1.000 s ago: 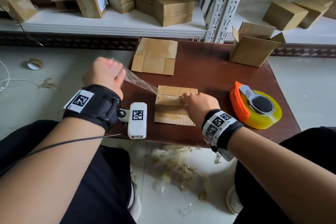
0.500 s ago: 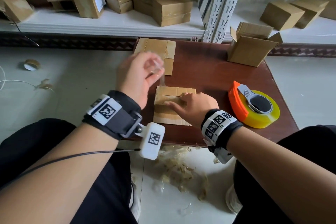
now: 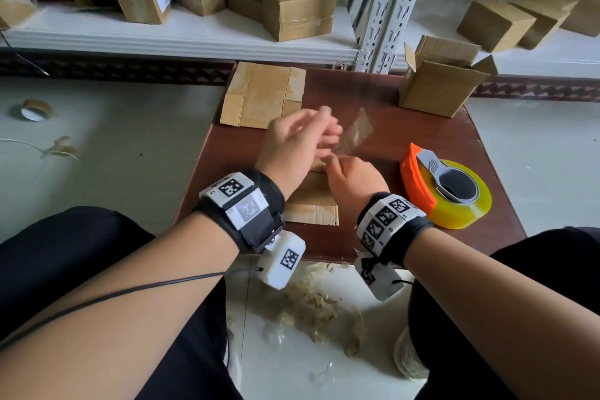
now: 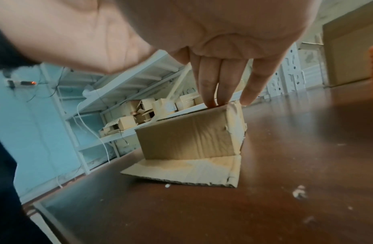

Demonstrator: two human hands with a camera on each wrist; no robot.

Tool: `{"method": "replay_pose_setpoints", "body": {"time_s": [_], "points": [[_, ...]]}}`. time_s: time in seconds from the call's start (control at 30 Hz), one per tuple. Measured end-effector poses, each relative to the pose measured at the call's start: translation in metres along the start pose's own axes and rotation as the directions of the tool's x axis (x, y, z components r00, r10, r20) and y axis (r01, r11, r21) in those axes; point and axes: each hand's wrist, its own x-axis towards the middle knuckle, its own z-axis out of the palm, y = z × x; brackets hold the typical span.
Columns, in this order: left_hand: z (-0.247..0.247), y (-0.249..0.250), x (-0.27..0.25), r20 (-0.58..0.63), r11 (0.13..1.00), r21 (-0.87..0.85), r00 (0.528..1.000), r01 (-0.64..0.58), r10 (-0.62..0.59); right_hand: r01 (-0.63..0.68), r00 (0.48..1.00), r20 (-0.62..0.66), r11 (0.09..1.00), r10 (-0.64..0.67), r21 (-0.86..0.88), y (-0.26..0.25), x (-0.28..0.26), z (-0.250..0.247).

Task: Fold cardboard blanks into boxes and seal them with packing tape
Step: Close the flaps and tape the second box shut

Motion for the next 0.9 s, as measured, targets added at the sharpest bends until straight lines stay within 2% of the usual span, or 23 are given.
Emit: {"method": "replay_pose_setpoints", "body": {"time_s": [0.03, 0.07, 0.1, 0.2, 0.27, 0.43, 0.53, 0.63, 0.67, 0.9], "points": [[-0.007, -0.008, 0.005, -0.124, 0.988, 0.150, 0.991, -0.037, 0.056, -0.007, 1.000, -0.007, 0.999, 0.007, 0.050, 0.002, 0.001, 0.000], [-0.016, -0.017, 0.011, -0.215, 0.957, 0.288, 0.973, -0.015, 0.080, -0.016, 1.000, -0.009, 0.996, 0.017, 0.092, 0.004, 0.001, 0.000], [-0.024, -0.028, 0.017, -0.277, 0.922, 0.382, 0.959, 0.059, 0.054, -0.027, 1.000, -0.009, 0.991, 0.028, 0.129, 0.005, 0.001, 0.000], [-0.042, -0.060, 0.025, -0.367, 0.837, 0.428, 0.912, 0.341, -0.184, -0.054, 0.998, -0.010, 0.968, 0.059, 0.244, 0.006, -0.003, 0.002], [-0.047, -0.074, 0.023, -0.368, 0.820, 0.413, 0.896, 0.397, -0.249, -0.070, 0.997, -0.017, 0.939, 0.080, 0.336, 0.007, -0.004, 0.004], [-0.054, -0.091, 0.023, -0.366, 0.803, 0.441, 0.897, 0.400, -0.246, -0.112, 0.991, 0.005, 0.816, 0.132, 0.567, 0.005, -0.006, 0.005], [-0.054, -0.093, 0.024, -0.382, 0.806, 0.417, 0.886, 0.420, -0.263, -0.142, 0.976, -0.009, 0.668, 0.216, 0.730, 0.004, -0.008, 0.002], [-0.054, -0.095, 0.025, -0.390, 0.803, 0.426, 0.885, 0.417, -0.253, -0.166, 0.940, -0.005, 0.470, 0.342, 0.867, 0.005, -0.006, -0.011], [-0.054, -0.095, 0.025, -0.389, 0.798, 0.435, 0.886, 0.417, -0.251, -0.174, 0.927, -0.002, 0.436, 0.374, 0.883, 0.007, -0.007, -0.017], [-0.053, -0.098, 0.022, -0.377, 0.770, 0.472, 0.888, 0.430, -0.265, -0.226, 0.867, 0.024, 0.352, 0.497, 0.908, 0.022, -0.013, -0.024]]}}
